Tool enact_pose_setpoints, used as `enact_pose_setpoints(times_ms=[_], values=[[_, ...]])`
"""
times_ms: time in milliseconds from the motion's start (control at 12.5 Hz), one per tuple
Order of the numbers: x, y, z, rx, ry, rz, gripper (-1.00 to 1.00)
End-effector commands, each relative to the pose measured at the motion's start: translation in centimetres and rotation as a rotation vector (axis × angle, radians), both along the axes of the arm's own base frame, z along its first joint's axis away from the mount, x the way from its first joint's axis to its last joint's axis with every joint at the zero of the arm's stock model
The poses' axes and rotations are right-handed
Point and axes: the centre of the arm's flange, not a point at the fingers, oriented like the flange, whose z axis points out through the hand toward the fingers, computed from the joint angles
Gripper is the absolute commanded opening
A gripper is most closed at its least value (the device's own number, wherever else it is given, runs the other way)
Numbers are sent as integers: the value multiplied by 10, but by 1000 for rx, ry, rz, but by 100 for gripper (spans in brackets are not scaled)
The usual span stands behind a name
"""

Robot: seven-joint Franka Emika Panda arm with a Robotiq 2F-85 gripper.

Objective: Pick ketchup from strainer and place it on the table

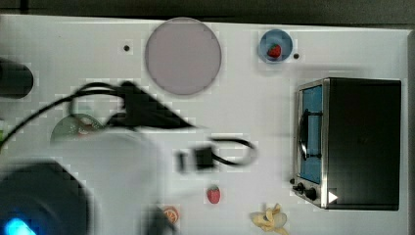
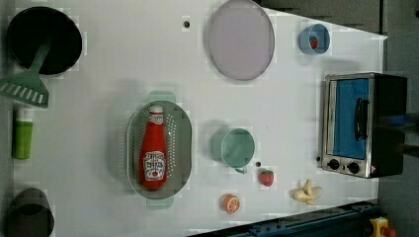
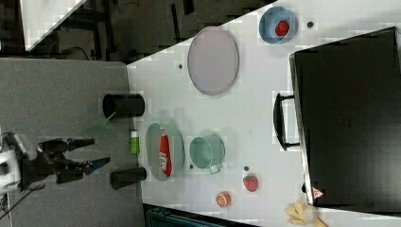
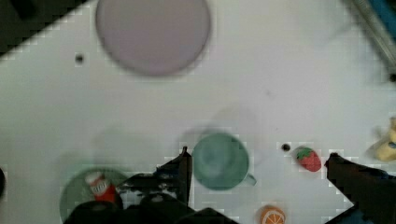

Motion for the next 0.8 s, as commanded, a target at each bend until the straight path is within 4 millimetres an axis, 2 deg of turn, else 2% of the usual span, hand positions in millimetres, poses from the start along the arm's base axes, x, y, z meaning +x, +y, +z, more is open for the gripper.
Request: enact_pose_setpoints(times_ms=[80,480,640,800], values=[[-4,88,-68,-20,112,138,100],[-21,202,-148,4,145,365,100],[-26,231,-184,37,141,413,100],[-29,246,-222,68,139,446,100]])
